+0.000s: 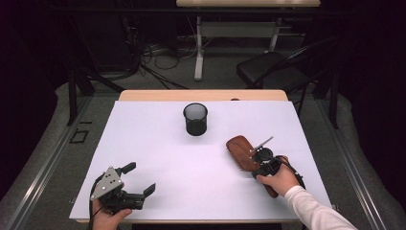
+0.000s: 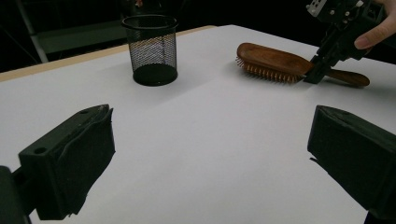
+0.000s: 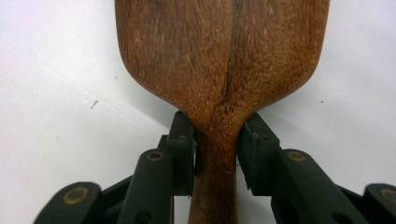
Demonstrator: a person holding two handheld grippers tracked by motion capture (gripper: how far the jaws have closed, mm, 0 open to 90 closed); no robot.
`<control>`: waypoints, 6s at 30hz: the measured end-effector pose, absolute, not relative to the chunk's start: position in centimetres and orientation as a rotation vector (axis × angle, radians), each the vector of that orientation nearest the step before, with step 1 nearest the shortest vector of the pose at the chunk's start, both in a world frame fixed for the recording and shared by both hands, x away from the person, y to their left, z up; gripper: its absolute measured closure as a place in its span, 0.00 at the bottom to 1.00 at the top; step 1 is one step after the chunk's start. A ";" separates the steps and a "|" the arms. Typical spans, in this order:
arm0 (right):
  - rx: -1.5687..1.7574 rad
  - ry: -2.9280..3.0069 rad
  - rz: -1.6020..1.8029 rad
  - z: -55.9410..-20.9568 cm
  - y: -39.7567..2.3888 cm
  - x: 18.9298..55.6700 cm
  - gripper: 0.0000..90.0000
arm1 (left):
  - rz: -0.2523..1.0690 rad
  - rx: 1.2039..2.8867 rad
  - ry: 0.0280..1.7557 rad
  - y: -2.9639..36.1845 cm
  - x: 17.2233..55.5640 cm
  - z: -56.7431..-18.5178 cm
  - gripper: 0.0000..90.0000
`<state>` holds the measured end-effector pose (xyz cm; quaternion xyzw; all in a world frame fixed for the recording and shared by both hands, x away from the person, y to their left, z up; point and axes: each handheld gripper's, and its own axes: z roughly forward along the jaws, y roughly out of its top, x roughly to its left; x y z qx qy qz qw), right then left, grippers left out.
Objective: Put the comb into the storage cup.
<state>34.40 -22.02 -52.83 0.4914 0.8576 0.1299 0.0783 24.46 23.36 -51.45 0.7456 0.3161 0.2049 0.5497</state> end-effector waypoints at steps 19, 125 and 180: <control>1.497 2.563 0.376 -52.7 -22.0 34.4 0.79 | 0.487 1.764 0.750 23.4 24.5 -51.5 0.01; 1.172 2.161 1.104 -46.9 -19.7 33.4 0.80 | 0.488 1.783 0.766 23.1 24.7 -51.8 0.01; 0.968 2.094 1.371 -47.0 -14.0 34.3 0.80 | 0.451 1.752 0.888 22.2 26.9 -50.3 0.04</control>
